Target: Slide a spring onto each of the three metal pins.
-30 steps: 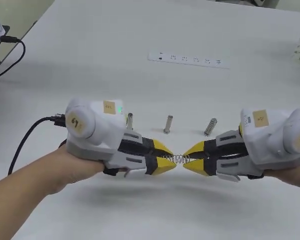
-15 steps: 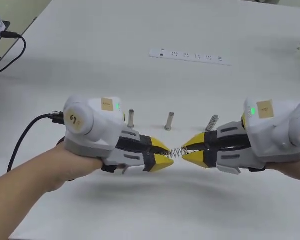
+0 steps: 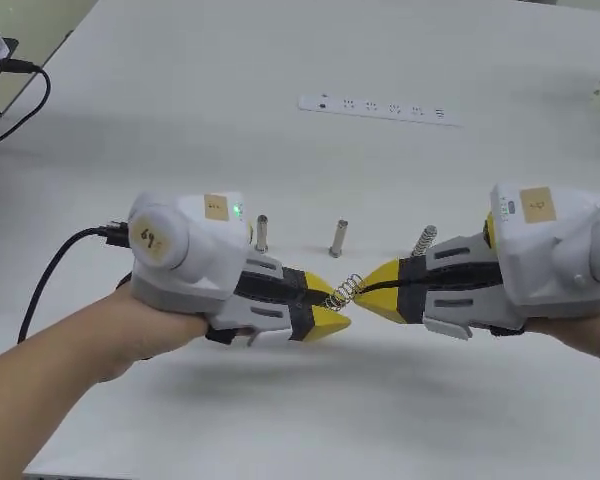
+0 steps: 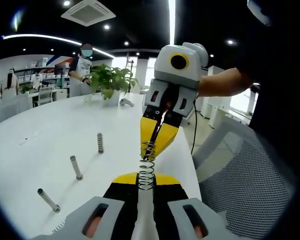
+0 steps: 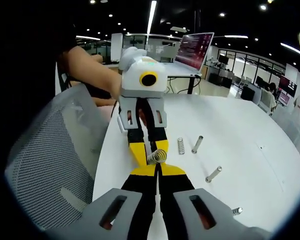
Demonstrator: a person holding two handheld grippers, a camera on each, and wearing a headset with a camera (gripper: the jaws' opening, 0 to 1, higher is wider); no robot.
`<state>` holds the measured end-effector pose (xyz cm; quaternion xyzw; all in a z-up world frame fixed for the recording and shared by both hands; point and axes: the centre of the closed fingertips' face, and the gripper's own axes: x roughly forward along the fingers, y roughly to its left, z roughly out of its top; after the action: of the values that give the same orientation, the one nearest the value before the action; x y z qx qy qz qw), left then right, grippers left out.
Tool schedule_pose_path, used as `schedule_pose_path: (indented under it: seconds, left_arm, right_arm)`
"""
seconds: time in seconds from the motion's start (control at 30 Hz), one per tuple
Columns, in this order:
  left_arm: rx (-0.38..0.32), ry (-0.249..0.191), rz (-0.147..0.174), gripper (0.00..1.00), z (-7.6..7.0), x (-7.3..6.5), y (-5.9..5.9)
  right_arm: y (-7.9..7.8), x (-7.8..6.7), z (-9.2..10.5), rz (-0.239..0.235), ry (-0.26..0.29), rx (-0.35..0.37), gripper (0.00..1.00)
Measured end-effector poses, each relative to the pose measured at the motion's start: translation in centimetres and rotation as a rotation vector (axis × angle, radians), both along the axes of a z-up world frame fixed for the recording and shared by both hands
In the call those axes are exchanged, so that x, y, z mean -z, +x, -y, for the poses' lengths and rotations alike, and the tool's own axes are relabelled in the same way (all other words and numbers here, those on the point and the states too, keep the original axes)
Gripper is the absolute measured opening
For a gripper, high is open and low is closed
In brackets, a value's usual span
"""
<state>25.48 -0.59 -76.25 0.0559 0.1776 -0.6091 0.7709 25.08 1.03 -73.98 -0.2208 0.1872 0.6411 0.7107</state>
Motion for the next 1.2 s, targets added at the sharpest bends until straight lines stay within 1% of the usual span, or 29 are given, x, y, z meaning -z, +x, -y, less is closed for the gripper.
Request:
schedule_pose_path:
  seconds: [0.07,0.13,0.23,0.3,0.5,0.63,0.8,0.87,0.93,1.0,1.07,1.1,1.13,1.17,1.2]
  left_arm:
    - [0.0,-0.002,-0.003,0.02,0.0,0.0,0.0]
    - [-0.002,-0.002,-0.002,0.02,-0.1,0.0,0.0]
    - [0.0,-0.002,0.0,0.02,-0.1,0.0,0.0]
    - [0.002,-0.004,0.001,0.02,-0.2,-0.1,-0.1]
    - [0.006,-0.001,0.005,0.02,-0.3,-0.1,-0.1]
    - [0.006,-0.003,0.005,0.02,-0.2,-0.1,-0.1]
    - [0.009,-0.001,0.005,0.02,-0.2,-0.1,-0.2]
    - [0.01,-0.004,0.002,0.02,-0.1,-0.1,-0.2]
    - [0.011,-0.002,0.006,0.02,-0.1,0.0,-0.2]
    - [0.012,-0.004,0.003,0.02,-0.1,-0.1,-0.3]
    - [0.018,-0.004,0.004,0.02,0.0,-0.1,-0.4]
    - [0.022,-0.005,0.005,0.02,0.2,-0.1,-0.5]
    - [0.022,-0.009,0.005,0.02,0.2,-0.2,-0.5]
    - [0.022,-0.011,0.004,0.02,0.3,-0.2,-0.5]
    - [0.022,-0.01,0.005,0.02,0.3,-0.2,-0.5]
  right_arm:
    - [0.0,-0.1,-0.1,-0.005,0.006,0.0,0.0]
    - [-0.1,-0.2,-0.2,-0.026,0.019,0.006,0.01]
    - [0.0,-0.2,-0.3,-0.018,0.017,0.002,0.01]
    - [0.0,-0.3,-0.5,-0.032,0.029,0.008,0.0]
    - [-0.1,-0.7,-0.9,-0.048,0.049,0.013,0.01]
    - [-0.1,-0.8,-1.1,-0.045,0.054,0.013,0.02]
    - [-0.3,-0.8,-1.2,-0.053,0.059,0.015,0.02]
    - [-0.5,-0.8,-1.3,-0.065,0.065,0.016,0.04]
    - [-0.5,-0.8,-1.4,-0.066,0.068,0.018,0.04]
    - [-0.5,-0.8,-1.5,-0.071,0.073,0.021,0.05]
    - [-0.5,-1.0,-1.7,-0.07,0.088,0.024,0.08]
    - [-0.6,-1.2,-1.9,-0.084,0.103,0.027,0.08]
    - [-0.6,-1.3,-2.0,-0.088,0.105,0.027,0.09]
    - [-0.6,-1.3,-2.1,-0.074,0.103,0.021,0.09]
    - [-0.7,-1.3,-2.1,-0.071,0.102,0.019,0.09]
